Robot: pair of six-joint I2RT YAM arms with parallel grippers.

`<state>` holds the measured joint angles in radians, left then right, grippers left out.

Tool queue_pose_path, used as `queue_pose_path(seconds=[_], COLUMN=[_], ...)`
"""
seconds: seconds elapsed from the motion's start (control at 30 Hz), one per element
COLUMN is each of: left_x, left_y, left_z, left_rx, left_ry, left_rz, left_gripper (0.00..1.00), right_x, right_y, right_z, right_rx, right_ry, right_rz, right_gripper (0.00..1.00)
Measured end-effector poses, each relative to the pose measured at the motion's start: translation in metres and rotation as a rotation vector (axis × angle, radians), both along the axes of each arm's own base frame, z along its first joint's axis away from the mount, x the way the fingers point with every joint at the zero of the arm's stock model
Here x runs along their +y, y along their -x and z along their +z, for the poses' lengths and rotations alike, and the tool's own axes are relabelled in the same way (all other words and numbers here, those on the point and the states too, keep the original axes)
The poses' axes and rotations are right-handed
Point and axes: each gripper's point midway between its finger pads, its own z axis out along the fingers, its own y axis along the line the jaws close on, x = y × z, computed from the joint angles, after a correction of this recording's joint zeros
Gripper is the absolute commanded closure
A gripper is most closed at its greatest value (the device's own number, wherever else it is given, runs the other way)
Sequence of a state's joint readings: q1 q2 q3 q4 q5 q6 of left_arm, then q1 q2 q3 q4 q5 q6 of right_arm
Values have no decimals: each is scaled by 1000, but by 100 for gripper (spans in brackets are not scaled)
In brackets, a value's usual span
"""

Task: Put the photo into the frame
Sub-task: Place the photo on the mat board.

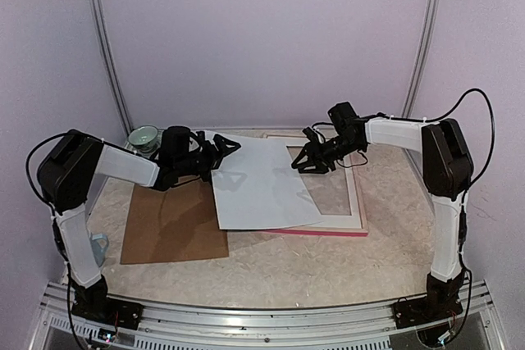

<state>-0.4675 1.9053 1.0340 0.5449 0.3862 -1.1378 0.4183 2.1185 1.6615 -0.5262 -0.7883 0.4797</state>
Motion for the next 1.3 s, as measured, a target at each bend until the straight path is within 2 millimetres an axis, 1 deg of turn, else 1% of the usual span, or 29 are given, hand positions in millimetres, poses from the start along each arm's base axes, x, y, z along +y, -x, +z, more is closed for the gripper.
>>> queue_pose_path(seconds=[0.1,0.13,0.2,0.3,0.43,0.57,0.7,0.83,0.97,1.0,1.07,1.23,1.3], left_x=[1,1,0,-2,-3,-2,-2,-2,-3,-3,-4,-4,-4], left_y=[-2,-3,-7,-16,-20,-19,-18,-16,-14,-14,-13,-13,-13], left_z=[-12,-14,-17,-14,-15,-26,-40,-51,-53,-53,-52,-50,-50], left_rx=[12,13,10,-12,-30,-22,-4,16,20,17,10,1,2], left_ry=[-33,-44,-66,-92,-112,-127,-137,-139,-136,-136,-136,-128,-126], left_rz=[-6,-9,-16,-27,-42,-66,-91,-112,-127,-130,-138,-152,-155], left_gripper=[2,4,7,12,19,29,45,51,64,66,73,77,80], right_x=[-6,-7,-8,-12,-25,-43,-62,-76,-81,-83,-83,-86,-88], right_y=[-4,-5,-7,-11,-12,-12,-13,-17,-16,-15,-13,-9,-8], right_z=[-5,-5,-6,-8,-15,-19,-14,-3,3,2,1,-5,-5], right_rx=[7,6,2,-2,10,25,19,-7,-23,-23,-19,-6,-6], right_ry=[4,3,0,0,9,16,13,1,-7,-7,-7,-5,-6], right_rz=[-22,-28,-34,-50,-80,-113,-151,-178,-181,-182,-180,-179,-181], right_gripper=[63,64,63,64,64,63,64,64,64,63,63,64,63])
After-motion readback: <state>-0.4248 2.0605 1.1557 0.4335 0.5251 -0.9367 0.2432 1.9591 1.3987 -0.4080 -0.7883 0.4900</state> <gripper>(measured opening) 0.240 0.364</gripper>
